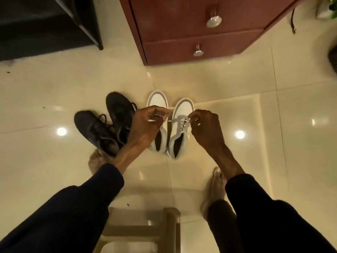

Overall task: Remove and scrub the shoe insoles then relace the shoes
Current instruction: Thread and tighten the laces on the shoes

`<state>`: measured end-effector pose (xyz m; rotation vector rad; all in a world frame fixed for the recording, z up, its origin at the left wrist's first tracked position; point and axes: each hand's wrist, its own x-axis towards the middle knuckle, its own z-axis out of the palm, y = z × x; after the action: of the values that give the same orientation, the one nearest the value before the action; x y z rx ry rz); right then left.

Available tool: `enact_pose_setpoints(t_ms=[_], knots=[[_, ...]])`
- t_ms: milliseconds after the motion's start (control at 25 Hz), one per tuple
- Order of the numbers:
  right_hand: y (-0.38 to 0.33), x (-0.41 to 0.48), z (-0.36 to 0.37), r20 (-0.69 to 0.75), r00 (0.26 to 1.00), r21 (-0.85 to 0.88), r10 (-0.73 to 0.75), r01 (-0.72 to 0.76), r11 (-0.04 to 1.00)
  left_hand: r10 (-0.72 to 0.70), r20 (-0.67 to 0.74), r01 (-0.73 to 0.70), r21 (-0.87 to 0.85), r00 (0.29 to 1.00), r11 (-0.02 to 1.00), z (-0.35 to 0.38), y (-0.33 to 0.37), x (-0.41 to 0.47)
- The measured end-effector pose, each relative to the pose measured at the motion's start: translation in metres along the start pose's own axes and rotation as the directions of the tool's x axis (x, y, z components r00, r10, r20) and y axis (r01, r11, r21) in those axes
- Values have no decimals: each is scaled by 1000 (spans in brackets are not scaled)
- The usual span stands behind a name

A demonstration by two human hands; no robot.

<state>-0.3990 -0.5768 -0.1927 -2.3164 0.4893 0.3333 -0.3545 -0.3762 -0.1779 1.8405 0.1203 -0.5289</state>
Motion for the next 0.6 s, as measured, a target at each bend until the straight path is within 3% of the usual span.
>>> enact_pose_setpoints(t_ms=[120,320,480,600], knots=[[60,8,37,2,996,18,91,-91,996,-31,32,27,106,999,994,36,-66,9],[111,10,87,37,997,13,72,-73,997,33,165,-66,199,986,978,81,-116,28],[132,1,109,7,1000,6,7,-7,1000,173,316,-270,295,933,917,96,-134,34],[136,1,117,-27,1000,46,-5,6,999,273,417,-442,390,867,808,96,-148,41]])
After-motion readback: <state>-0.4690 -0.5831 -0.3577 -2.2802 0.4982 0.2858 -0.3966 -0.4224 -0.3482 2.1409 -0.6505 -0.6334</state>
